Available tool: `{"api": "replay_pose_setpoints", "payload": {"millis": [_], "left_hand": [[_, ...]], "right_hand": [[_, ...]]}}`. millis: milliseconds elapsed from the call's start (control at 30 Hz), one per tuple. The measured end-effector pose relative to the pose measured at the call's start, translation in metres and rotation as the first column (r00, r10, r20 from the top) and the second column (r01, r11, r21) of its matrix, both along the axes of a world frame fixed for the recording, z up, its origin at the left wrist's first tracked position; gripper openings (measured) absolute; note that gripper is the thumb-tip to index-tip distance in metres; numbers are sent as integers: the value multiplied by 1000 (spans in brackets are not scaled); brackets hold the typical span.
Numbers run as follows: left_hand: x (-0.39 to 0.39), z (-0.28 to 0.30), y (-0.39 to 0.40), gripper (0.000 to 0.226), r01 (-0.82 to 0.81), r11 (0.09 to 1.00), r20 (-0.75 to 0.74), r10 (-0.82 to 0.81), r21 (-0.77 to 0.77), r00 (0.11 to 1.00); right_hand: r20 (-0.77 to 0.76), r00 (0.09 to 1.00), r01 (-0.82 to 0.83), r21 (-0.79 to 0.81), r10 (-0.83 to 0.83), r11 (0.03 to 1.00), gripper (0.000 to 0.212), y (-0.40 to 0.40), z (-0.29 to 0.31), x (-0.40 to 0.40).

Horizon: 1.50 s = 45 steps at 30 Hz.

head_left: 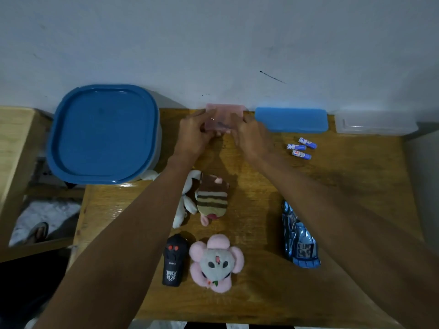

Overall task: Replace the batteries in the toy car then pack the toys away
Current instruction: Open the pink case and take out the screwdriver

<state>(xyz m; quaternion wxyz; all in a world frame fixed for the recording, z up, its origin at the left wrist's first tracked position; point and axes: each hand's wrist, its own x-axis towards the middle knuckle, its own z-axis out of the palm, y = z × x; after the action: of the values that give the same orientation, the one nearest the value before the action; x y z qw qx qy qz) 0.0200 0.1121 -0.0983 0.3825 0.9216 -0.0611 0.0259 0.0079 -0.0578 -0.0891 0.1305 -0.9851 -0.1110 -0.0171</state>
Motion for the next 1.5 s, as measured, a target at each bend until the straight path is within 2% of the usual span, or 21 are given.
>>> {"api": "replay_pose_setpoints", "payload": {"millis": [167,333,467,533,633,733,833,933,1033,1133,1233,1333,1400,1500], "left_hand": [[0,-2,1,54,4,1000,27,-4,-1,1000],[1,-11,2,58,-14,1000,36,14,-8,999],[2,-11,4,70,8,1000,24,-8,-5,1000],[2,-9,5,78,9,1000,2,-9,2,1000],[-2,-7,7,77,20,1000,12,-20,-19,1000],[-11,-6,6,75,8,998,21,-7,-65,1000],[-16,-6,2,79,-21,998,47,23,-52,999],[-14,-7,4,83,-2,1000,85,2,-1,996],[-9,-6,8,91,37,999,75,-38,27,996],[-3,-7,12,99,63,997,43,-64,39,997],[2,-10,15,107,75,997,-2,-75,15,997],[4,-10,16,107,82,996,-21,-83,-26,996],[3,-9,16,105,87,996,-15,-88,-31,996],[3,-8,17,103,85,996,-2,-85,-25,996]], "right_hand": [[17,1000,16,-44,-15,999,36,4,-6,-4],[48,998,-44,6,44,999,28,-6,-4,3],[52,999,15,44,-17,999,31,-9,5,1],[89,994,54,91,-62,994,29,-9,10,-2],[92,981,145,252,-173,957,25,-5,18,-1],[64,943,275,399,-326,874,20,3,27,10],[5,897,386,475,-441,791,21,8,36,21],[-15,881,420,486,-473,766,16,8,41,24],[-10,908,363,523,-420,772,20,6,38,20],[18,923,324,507,-386,799,36,7,31,9],[60,958,226,446,-281,866,31,8,25,1],[-94,987,154,270,-134,950,16,10,25,5],[-197,971,181,235,-136,955,13,14,25,10],[-210,963,199,127,-170,972,12,20,25,19]]}}
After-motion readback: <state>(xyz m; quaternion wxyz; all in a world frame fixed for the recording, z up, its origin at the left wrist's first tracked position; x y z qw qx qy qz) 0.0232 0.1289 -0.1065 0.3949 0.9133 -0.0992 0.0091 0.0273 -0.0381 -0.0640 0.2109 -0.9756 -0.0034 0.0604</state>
